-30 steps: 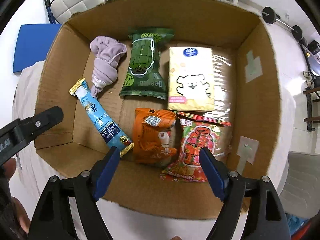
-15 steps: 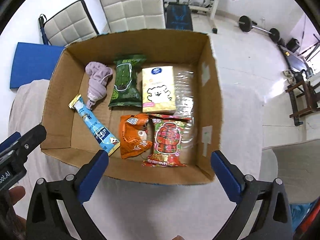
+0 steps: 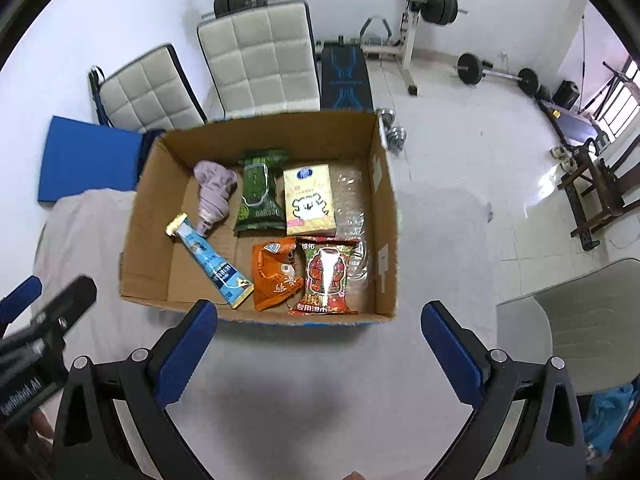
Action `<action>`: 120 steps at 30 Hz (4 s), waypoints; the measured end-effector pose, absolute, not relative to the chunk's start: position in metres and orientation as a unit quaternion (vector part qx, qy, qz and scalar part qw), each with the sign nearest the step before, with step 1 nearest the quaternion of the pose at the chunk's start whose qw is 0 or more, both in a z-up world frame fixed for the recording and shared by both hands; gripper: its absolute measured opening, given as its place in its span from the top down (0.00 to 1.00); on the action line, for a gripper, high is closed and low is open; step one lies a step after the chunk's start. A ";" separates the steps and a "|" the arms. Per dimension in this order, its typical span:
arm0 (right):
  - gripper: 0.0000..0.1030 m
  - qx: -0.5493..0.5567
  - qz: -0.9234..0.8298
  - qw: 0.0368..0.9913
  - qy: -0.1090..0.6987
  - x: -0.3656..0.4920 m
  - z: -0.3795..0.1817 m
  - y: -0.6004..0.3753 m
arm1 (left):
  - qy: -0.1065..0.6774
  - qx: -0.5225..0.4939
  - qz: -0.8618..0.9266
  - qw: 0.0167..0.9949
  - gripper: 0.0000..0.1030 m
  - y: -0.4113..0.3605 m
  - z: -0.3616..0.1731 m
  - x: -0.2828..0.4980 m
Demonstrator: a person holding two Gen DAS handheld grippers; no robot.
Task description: Organize soft objects
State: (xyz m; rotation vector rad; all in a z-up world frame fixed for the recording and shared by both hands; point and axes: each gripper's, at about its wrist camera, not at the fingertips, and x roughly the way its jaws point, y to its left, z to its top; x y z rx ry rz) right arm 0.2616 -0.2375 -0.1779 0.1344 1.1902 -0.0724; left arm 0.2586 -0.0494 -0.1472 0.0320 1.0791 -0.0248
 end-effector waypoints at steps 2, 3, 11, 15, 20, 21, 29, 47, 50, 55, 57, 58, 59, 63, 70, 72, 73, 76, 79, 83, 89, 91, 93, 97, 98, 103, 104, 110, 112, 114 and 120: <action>0.00 0.070 -0.031 0.834 0.546 0.245 -0.159 -0.239 | 0.509 0.015 -0.015 0.861 0.01 -0.050 -0.134 0.245; 0.00 0.072 -0.030 0.838 0.540 0.237 -0.150 -0.240 | 0.505 0.015 -0.018 0.863 0.01 -0.051 -0.126 0.238; 0.00 0.088 -0.021 0.868 0.488 0.157 -0.073 -0.246 | 0.484 0.014 -0.038 0.874 0.01 -0.054 -0.069 0.184; 0.00 0.084 -0.016 0.876 0.475 0.123 -0.044 -0.244 | 0.482 0.017 -0.050 0.874 0.01 -0.056 -0.049 0.161; 0.00 0.080 -0.008 0.878 0.471 0.086 -0.016 -0.242 | 0.467 0.009 -0.056 0.882 0.01 -0.052 -0.025 0.139; 0.00 0.079 -0.008 0.880 0.469 0.082 -0.011 -0.242 | 0.465 0.009 -0.057 0.883 0.01 -0.051 -0.021 0.136; 0.00 0.067 -0.008 0.890 0.450 0.048 0.030 -0.245 | 0.457 0.004 -0.056 0.888 0.01 -0.045 -0.002 0.117; 0.00 0.054 -0.030 0.905 0.420 0.068 0.050 -0.255 | 0.438 0.015 -0.028 0.898 0.01 -0.043 0.000 0.127; 0.00 0.054 -0.033 0.906 0.419 0.075 0.047 -0.257 | 0.434 0.016 -0.024 0.900 0.01 -0.043 0.001 0.130; 0.00 0.049 -0.035 0.905 0.421 0.081 0.046 -0.260 | 0.431 0.015 -0.023 0.902 0.01 -0.043 0.003 0.134; 0.00 0.048 -0.035 0.905 0.422 0.083 0.044 -0.261 | 0.429 0.014 -0.024 0.903 0.01 -0.043 0.004 0.135; 0.00 0.049 -0.035 0.904 0.423 0.084 0.044 -0.261 | 0.429 0.014 -0.024 0.903 0.01 -0.043 0.005 0.134; 0.00 0.048 -0.035 0.904 0.423 0.084 0.043 -0.260 | 0.428 0.015 -0.024 0.903 0.01 -0.044 0.005 0.134; 0.00 0.049 -0.034 0.905 0.421 0.086 0.042 -0.259 | 0.431 0.014 -0.025 0.902 0.01 -0.043 0.006 0.134; 0.00 0.047 -0.031 0.907 0.418 0.087 0.039 -0.259 | 0.432 0.014 -0.026 0.902 0.01 -0.044 0.007 0.134; 0.00 0.046 -0.031 0.907 0.418 0.087 0.039 -0.259 | 0.432 0.015 -0.026 0.901 0.01 -0.044 0.008 0.134; 0.00 0.046 -0.032 0.907 0.417 0.087 0.040 -0.259 | 0.432 0.014 -0.027 0.902 0.01 -0.044 0.008 0.134; 0.00 0.045 -0.032 0.907 0.417 0.087 0.040 -0.259 | 0.431 0.014 -0.027 0.902 0.01 -0.044 0.008 0.134; 0.00 0.044 -0.030 0.908 0.416 0.087 0.039 -0.258 | 0.431 0.014 -0.027 0.902 0.01 -0.044 0.008 0.134; 0.00 0.044 -0.029 0.907 0.417 0.087 0.039 -0.259 | 0.432 0.011 -0.028 0.901 0.01 -0.045 0.011 0.132; 0.00 0.045 -0.028 0.908 0.416 0.087 0.041 -0.261 | 0.432 0.008 -0.029 0.901 0.01 -0.046 0.017 0.129; 0.00 0.045 -0.028 0.908 0.416 0.087 0.041 -0.261 | 0.432 0.008 -0.030 0.901 0.01 -0.045 0.016 0.129; 0.00 0.045 -0.027 0.908 0.416 0.087 0.041 -0.261 | 0.431 0.008 -0.029 0.902 0.01 -0.046 0.016 0.129; 0.00 0.044 -0.025 0.908 0.416 0.085 0.044 -0.261 | 0.430 0.007 -0.028 0.902 0.01 -0.045 0.017 0.127; 0.00 0.043 -0.023 0.908 0.416 0.085 0.045 -0.261 | 0.430 0.007 -0.028 0.902 0.01 -0.044 0.016 0.127; 0.00 0.043 -0.022 0.909 0.413 0.082 0.049 -0.261 | 0.430 0.007 -0.029 0.902 0.01 -0.044 0.015 0.128; 0.00 0.043 -0.022 0.910 0.412 0.082 0.050 -0.261 | 0.431 0.007 -0.029 0.902 0.01 -0.044 0.016 0.127; 0.00 0.041 -0.024 0.911 0.411 0.082 0.051 -0.261 | 0.430 0.006 -0.029 0.903 0.01 -0.043 0.017 0.125; 0.00 0.041 -0.023 0.911 0.411 0.082 0.053 -0.261 | 0.429 0.005 -0.027 0.903 0.01 -0.042 0.018 0.125; 0.00 0.041 -0.023 0.911 0.410 0.082 0.056 -0.261 | 0.429 0.004 -0.027 0.903 0.01 -0.042 0.020 0.124; 0.00 0.040 -0.024 0.911 0.409 0.082 0.058 -0.261 | 0.429 0.005 -0.028 0.903 0.01 -0.042 0.021 0.124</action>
